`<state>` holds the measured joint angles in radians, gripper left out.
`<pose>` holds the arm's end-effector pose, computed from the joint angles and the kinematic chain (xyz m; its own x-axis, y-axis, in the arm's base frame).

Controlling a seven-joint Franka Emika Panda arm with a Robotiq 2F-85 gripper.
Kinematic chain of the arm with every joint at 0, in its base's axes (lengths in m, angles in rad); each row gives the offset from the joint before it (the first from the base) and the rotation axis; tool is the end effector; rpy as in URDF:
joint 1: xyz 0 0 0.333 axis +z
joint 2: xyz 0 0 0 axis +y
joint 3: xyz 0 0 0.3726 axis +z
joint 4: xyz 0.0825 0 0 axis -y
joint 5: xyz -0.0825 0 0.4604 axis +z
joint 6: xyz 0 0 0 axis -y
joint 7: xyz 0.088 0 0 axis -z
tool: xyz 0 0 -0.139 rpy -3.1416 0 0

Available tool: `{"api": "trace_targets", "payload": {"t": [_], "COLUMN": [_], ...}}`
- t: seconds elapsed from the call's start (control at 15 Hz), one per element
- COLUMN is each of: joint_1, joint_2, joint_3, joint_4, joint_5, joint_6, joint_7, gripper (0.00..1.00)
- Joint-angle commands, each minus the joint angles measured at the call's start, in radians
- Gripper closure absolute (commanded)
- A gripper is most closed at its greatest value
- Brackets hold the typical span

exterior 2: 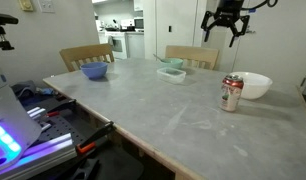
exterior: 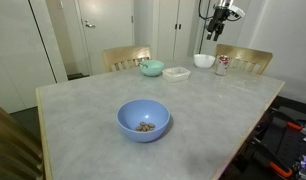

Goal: Move the can to the left, then move the plastic box and the bowl to the right

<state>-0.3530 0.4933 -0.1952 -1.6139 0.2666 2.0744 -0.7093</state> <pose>0.6778 -0.3699 0.3226 0.9965 0.0469 0.0688 0.0551 -0.9909 -0.1227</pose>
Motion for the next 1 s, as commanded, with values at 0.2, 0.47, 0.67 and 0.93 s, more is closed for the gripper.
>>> {"api": "trace_targets", "payload": {"t": [0.2, 0.47, 0.67, 0.93], "joint_1": [-0.065, -0.090, -0.114, -0.131], "joint_2": [0.111, 0.148, 0.163, 0.155], "joint_3": [0.010, 0.001, 0.004, 0.001], "joint_4": [0.124, 0.151, 0.144, 0.111], "joint_5": [-0.096, -0.164, -0.171, -0.165], "joint_6": [0.030, 0.045, 0.055, 0.045], "joint_7": [0.078, 0.127, 0.168, 0.252], "gripper": [0.00, 0.00, 0.00, 0.00]}}
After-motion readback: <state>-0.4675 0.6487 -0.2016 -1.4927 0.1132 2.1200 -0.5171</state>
